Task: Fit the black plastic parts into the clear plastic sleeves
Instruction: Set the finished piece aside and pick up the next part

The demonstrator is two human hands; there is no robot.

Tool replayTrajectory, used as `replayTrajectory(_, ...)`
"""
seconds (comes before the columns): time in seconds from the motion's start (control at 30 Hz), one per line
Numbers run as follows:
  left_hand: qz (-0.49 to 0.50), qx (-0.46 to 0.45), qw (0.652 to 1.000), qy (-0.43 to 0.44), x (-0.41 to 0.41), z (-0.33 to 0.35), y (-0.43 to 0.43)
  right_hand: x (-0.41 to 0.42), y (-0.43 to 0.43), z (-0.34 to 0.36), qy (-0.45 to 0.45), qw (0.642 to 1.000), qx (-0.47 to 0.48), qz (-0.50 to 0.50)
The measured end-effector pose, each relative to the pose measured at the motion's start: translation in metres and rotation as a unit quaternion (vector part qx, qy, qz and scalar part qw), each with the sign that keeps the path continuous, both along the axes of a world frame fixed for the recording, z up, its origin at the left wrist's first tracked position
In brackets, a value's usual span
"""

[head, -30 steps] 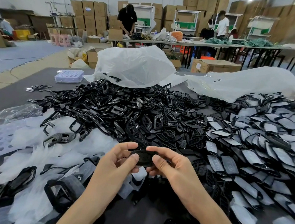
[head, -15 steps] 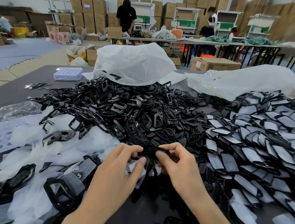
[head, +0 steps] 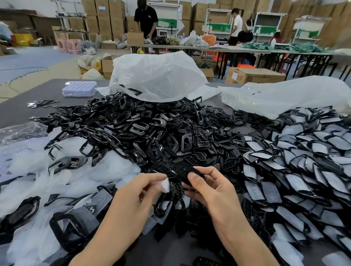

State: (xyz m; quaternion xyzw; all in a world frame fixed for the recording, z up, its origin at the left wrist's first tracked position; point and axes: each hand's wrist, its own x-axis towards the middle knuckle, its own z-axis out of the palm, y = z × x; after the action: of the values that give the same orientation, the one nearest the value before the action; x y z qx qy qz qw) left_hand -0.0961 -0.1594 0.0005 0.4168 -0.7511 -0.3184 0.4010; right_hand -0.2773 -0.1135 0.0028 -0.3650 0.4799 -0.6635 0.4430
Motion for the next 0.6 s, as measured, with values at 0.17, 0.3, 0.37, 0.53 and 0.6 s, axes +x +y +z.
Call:
replayTrajectory(0.17,-0.043,0.061,0.995,0.066,-0.005,0.008,0.006,0.004,0.0,-0.002,-0.063,0.996,-0.004,0.059)
replayTrajectory(0.3,-0.08,0.067,0.99,0.097,-0.01,0.011,0.01,0.007,-0.001,-0.003,-0.105,0.99,0.003,0.099)
replayTrajectory(0.37,-0.087,0.068,0.987,0.116,-0.011,0.013,0.012,0.008,-0.001,-0.003,-0.126,0.986,0.005,0.112)
replayTrajectory(0.53,-0.051,0.096,0.981,0.158,-0.011,0.009,0.011,0.007,0.003,0.005,-0.15,0.977,-0.01,0.151)
replayTrajectory(0.6,-0.041,0.092,0.983,0.152,-0.011,0.007,0.01,0.006,0.004,0.006,-0.143,0.975,-0.017,0.166)
